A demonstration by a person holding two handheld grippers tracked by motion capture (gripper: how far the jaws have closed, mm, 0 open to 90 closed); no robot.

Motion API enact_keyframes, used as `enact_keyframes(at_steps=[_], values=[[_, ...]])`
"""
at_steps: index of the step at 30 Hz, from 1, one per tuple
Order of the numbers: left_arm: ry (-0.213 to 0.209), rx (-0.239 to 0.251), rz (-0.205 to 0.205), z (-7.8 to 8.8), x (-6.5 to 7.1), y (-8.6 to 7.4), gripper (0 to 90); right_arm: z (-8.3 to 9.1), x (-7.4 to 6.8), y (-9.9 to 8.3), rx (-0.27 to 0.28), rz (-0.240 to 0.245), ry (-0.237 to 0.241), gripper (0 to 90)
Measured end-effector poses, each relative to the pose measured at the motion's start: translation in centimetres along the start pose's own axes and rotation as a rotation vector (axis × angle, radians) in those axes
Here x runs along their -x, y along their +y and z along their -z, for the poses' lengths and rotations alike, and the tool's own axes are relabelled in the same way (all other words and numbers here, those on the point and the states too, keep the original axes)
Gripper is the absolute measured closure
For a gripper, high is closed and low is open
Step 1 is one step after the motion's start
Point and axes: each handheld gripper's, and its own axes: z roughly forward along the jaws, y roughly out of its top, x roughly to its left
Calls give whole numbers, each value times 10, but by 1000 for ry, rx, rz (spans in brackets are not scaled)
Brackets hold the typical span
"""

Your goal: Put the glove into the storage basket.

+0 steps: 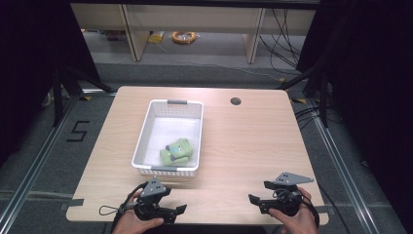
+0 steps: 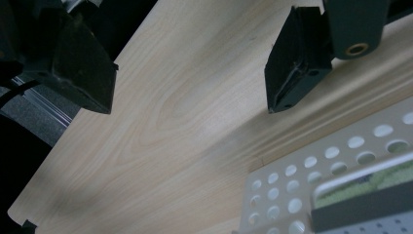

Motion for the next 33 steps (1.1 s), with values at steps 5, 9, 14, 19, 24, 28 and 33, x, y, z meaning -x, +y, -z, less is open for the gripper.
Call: enact_keyframes(at_steps=[5,9,14,19,24,28,33], values=[[-2,-15,1,-3,0,-7,185,-3,-1,-9,9,9,4,192],[8,-31,-29,-4,-2,-11,184,-4,-2,-17,-2,-8,11,189],[-9,-43,-25,-7,1,-15,154,-3,2,-26,0,17,4,185],[-27,-26,-59,-8,6,-18,154,-1,1,-32,-7,4,-2,176],[-24,-30,-75,-7,9,-19,154,-1,0,-40,-6,28,8,166],[-19,-53,-102,-8,6,-19,154,-3,-1,-43,-12,26,17,167],[-10,-43,-88,-8,6,-19,154,-4,-3,-44,-30,1,14,166]])
